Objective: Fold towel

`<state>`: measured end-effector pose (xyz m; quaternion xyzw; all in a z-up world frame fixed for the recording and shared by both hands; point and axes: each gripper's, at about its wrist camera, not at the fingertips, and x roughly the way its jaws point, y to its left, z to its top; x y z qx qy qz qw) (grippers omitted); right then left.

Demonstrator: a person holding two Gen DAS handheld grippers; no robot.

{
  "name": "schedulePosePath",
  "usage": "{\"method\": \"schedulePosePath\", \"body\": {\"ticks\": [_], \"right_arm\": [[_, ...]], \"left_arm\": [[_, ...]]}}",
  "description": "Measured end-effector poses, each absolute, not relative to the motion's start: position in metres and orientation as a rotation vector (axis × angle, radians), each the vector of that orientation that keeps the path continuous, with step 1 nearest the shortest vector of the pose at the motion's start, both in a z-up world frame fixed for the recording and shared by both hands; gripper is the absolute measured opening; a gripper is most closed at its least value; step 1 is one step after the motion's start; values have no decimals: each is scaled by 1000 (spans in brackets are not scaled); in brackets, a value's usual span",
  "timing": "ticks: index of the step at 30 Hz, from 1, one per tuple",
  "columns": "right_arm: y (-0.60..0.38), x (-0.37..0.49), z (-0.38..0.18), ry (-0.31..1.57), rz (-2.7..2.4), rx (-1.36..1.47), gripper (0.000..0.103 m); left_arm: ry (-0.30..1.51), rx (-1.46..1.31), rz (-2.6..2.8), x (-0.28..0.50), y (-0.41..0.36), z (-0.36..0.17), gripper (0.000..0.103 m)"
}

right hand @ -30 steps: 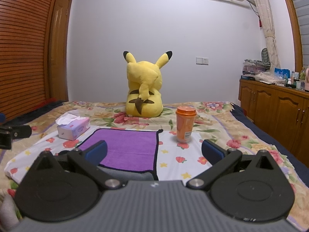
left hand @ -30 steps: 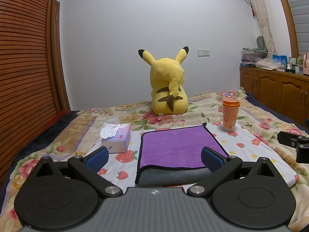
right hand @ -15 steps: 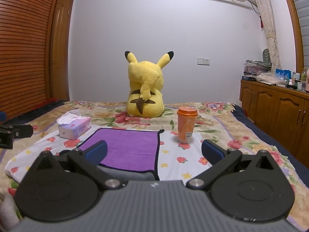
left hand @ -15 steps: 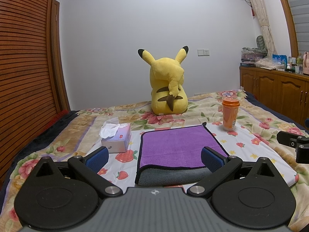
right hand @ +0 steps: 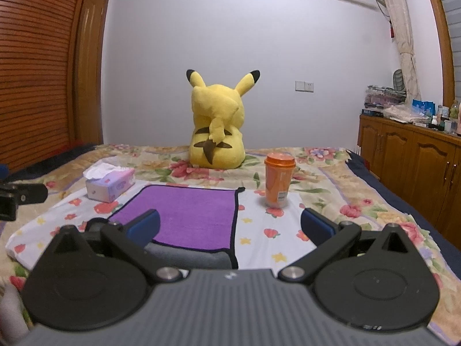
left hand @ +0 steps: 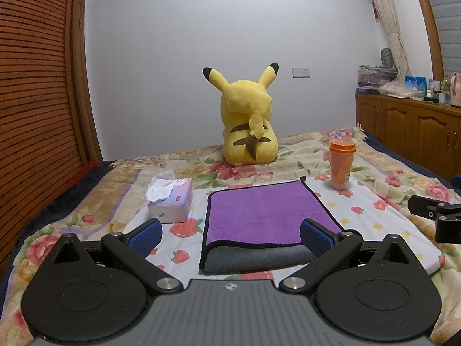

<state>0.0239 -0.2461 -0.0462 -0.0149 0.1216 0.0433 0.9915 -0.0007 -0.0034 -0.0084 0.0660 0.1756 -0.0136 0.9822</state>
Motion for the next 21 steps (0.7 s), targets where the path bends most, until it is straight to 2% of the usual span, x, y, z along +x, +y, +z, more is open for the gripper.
{"method": "schedulePosePath", "body": {"ticks": [21], "right_arm": [[-239, 58, -58, 351, 160, -43, 103]], "left_arm": [[477, 152, -42, 21, -1, -15, 103]]}}
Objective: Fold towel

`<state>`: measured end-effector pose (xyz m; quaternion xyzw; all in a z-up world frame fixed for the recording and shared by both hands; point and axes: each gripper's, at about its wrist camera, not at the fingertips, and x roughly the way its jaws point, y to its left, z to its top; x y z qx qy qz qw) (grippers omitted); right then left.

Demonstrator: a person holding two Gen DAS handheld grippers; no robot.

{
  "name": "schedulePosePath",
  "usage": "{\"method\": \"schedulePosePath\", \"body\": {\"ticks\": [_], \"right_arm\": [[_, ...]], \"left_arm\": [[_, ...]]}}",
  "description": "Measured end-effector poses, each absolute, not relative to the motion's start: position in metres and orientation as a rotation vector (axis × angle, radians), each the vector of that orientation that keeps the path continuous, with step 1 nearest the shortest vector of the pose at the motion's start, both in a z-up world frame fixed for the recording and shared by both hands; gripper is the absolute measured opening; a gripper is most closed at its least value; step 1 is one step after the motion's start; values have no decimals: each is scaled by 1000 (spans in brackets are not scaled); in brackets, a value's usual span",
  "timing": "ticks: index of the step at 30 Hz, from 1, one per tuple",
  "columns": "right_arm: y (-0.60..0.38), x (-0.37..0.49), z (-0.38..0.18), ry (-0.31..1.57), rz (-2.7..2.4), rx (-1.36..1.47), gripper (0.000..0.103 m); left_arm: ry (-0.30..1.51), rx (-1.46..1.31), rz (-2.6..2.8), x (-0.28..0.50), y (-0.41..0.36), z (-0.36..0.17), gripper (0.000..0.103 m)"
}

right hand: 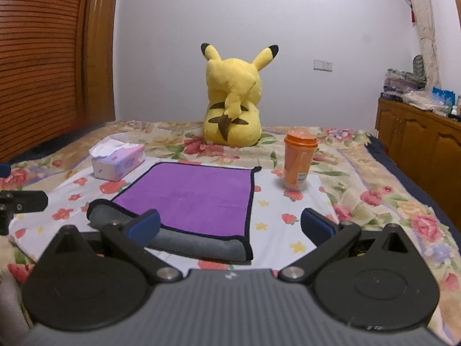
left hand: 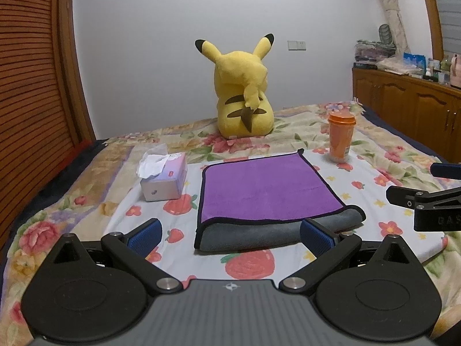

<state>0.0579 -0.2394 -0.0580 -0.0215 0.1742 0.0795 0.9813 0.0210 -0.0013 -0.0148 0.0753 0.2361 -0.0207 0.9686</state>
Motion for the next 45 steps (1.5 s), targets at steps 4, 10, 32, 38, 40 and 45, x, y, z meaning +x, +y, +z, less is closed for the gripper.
{"method": "schedulePosePath", "body": {"ticks": [4, 10, 32, 38, 40, 45], "right_arm": [[-239, 66, -59, 367, 182, -39, 103], [-239, 81, -59, 381, 207, -42, 103], [-240, 140, -71, 435, 260, -35, 103], [-239, 152, -73, 437, 279, -26, 103], [-241, 156, -74, 444, 281, -23, 103], [-243, 165, -80, 471, 280, -13, 103]], "left_arm": [[492, 159, -44, 29, -1, -16, 103], [503, 175, -45, 45, 2, -16, 103], [584, 195, -79, 120, 18, -26, 103], [611, 203, -101, 138, 24, -31, 103], [622, 204, -106, 144, 25, -33, 103], [662, 191, -125, 157, 31, -40, 101]]}}
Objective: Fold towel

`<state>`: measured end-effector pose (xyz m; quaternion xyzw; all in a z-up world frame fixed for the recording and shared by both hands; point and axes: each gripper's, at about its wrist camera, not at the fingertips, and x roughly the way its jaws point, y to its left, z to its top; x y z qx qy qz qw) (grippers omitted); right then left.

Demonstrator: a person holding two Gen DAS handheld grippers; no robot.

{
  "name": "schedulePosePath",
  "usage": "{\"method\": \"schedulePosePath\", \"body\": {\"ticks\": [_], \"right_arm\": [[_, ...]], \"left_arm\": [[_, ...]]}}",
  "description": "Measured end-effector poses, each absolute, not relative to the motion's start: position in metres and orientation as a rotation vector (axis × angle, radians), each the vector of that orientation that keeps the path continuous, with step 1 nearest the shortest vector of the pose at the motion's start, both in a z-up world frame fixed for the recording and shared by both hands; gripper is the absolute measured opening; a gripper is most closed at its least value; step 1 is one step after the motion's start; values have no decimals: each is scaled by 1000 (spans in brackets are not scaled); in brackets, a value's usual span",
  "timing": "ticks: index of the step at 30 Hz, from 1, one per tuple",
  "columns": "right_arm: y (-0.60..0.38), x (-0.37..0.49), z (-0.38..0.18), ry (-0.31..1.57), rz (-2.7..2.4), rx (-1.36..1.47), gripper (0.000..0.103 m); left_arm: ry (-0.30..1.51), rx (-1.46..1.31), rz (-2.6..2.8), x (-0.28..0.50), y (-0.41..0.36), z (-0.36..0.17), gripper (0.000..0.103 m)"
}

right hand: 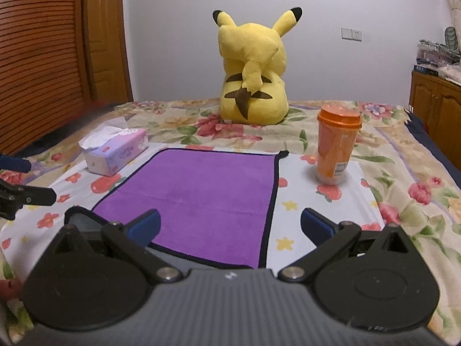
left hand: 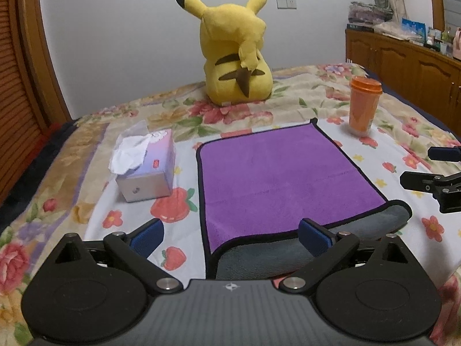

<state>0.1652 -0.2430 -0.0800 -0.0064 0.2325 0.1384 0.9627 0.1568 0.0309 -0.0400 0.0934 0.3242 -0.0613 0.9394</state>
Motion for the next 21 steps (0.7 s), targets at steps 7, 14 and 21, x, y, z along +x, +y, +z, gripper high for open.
{"method": "schedulePosePath", "body": {"ticks": [7, 14, 21], "right_arm": [[-243, 172, -88, 514, 291, -14, 103], [-243, 177, -96, 567, 307, -16, 103], [-243, 183, -106, 619, 314, -19, 103]], "left_arm": [[731, 166, -150, 174, 41, -53, 92], [769, 149, -177, 185, 47, -66, 81], [802, 138, -206, 193, 50, -79, 70]]}}
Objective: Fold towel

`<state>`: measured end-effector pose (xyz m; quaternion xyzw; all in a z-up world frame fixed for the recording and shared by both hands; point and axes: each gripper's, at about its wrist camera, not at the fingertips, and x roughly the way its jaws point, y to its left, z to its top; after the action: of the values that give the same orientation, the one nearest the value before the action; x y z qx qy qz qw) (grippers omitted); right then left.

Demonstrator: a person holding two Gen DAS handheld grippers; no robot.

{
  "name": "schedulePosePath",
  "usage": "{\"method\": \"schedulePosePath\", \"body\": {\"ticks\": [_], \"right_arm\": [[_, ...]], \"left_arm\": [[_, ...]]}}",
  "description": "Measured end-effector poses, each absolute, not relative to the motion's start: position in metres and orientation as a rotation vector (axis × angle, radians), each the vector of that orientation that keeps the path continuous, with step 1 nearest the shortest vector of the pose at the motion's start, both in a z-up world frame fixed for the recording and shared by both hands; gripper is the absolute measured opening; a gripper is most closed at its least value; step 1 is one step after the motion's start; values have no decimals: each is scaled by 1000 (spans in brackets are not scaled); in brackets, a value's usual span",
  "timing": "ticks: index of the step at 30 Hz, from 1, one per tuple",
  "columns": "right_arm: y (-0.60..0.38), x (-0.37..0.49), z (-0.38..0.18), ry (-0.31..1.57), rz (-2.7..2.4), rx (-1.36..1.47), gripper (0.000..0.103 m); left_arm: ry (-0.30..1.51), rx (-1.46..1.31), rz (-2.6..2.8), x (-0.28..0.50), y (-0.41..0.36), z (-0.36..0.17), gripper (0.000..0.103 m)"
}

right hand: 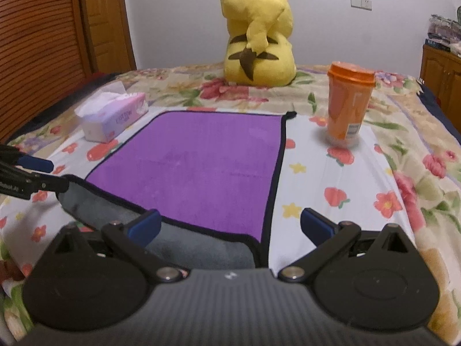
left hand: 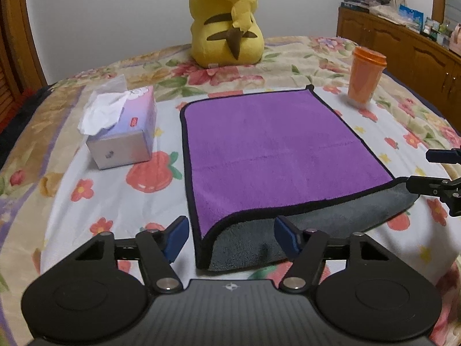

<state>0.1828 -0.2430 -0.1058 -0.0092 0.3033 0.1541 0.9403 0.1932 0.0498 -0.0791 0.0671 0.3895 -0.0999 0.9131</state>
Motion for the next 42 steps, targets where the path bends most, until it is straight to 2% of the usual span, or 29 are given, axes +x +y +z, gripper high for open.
{"method": "schedulePosePath", "body": {"ticks": [5, 8, 19, 28, 29, 31, 32, 41, 42], "right_arm": [[-244, 187, -113, 654, 319, -19, 102], [-244, 189, -116, 682, 329, -10, 90], [-246, 197, -126, 777, 370, 27, 86], [-249, 199, -126, 813, 413, 77, 73], [-249, 200, -126, 814, 418, 79, 70], [-250, 201, -126, 821, 422, 78, 66], [-250, 201, -126, 825, 425, 77, 63], [-252, 204, -129, 831, 427, 54, 35], [-253, 205, -130, 835, 421, 55, 29]], "left_arm": [[824, 127, -218, 197, 53, -87, 66], [851, 111, -229, 198, 54, -91, 61], [929, 105, -209, 201, 56, -106, 45], [952, 86, -212, 202, 56, -111, 41], [952, 83, -213, 202, 57, -111, 40], [946, 77, -222, 201, 57, -110, 29], [942, 77, -227, 200, 56, -110, 28], [933, 91, -225, 199, 53, -109, 26], [931, 93, -225, 199, 53, -108, 26]]}}
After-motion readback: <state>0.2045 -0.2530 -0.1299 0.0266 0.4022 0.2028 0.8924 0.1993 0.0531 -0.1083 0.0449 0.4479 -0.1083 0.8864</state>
